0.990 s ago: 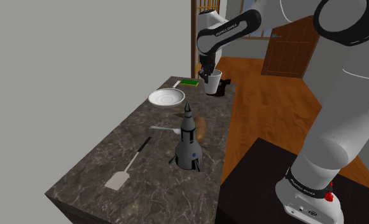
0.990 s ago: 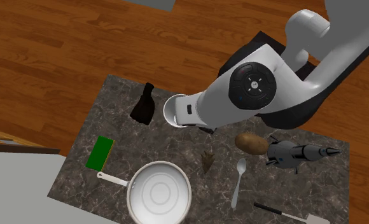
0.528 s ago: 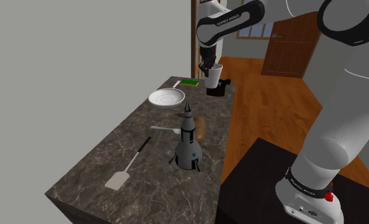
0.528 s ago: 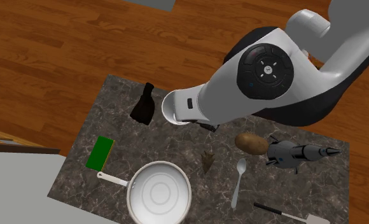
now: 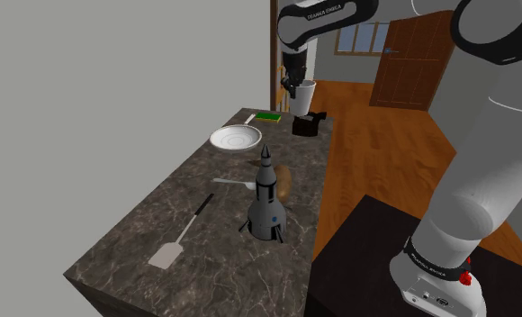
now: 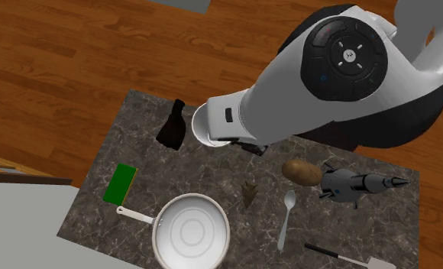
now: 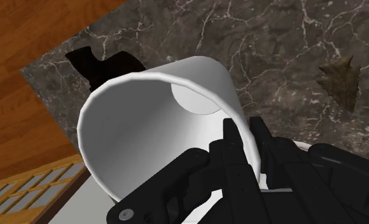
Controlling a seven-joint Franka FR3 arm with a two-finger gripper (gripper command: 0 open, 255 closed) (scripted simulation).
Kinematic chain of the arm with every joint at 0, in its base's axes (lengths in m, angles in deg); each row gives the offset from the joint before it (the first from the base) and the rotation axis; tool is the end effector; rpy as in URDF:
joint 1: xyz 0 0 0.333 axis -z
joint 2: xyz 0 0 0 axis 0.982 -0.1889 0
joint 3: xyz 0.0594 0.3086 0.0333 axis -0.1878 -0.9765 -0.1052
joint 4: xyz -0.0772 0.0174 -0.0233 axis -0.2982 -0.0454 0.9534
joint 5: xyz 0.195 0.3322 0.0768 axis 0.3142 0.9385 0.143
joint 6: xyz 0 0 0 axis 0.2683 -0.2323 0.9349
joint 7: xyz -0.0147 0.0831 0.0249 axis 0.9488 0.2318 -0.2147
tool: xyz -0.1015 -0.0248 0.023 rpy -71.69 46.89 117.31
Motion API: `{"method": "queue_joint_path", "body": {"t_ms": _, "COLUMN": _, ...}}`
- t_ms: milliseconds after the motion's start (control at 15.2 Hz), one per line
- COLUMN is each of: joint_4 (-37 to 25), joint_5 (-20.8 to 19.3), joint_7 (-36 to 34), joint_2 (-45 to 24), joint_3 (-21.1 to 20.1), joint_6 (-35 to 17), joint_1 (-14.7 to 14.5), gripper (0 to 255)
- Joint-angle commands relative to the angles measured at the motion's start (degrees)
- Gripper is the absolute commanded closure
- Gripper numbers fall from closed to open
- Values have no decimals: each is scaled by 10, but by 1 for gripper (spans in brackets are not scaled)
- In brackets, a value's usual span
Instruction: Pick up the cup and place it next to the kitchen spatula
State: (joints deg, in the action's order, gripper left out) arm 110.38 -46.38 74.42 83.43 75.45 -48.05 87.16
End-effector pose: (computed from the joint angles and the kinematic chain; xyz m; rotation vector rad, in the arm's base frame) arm 0.5658 -0.1147 0.5462 2.9285 0.0628 0.1032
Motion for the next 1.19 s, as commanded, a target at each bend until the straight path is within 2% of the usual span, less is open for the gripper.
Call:
{"method": "queue_joint_path", "body": {"t_ms": 0, "joint_4": -2, "joint_5": -1, "joint_7": -13, "joint_2": 5, "joint_3": -7, "joint_6": 9, "joint_1": -7, "gripper": 255}}
{"method": "queue_joint_path", "body": {"t_ms": 594, "joint_4": -6, "joint_5": -10, "joint_7": -133, "joint_2": 6, "joint_3": -68, "joint_6": 41, "joint_1": -68, "gripper": 255}}
{"method": "queue_joint_path", "body": {"t_ms": 1122, "joint_4": -58, "joint_5": -19, "joint_7": -237, "joint_2": -32, "joint_3": -121, "joint_6": 79, "joint_1": -123, "gripper": 255}}
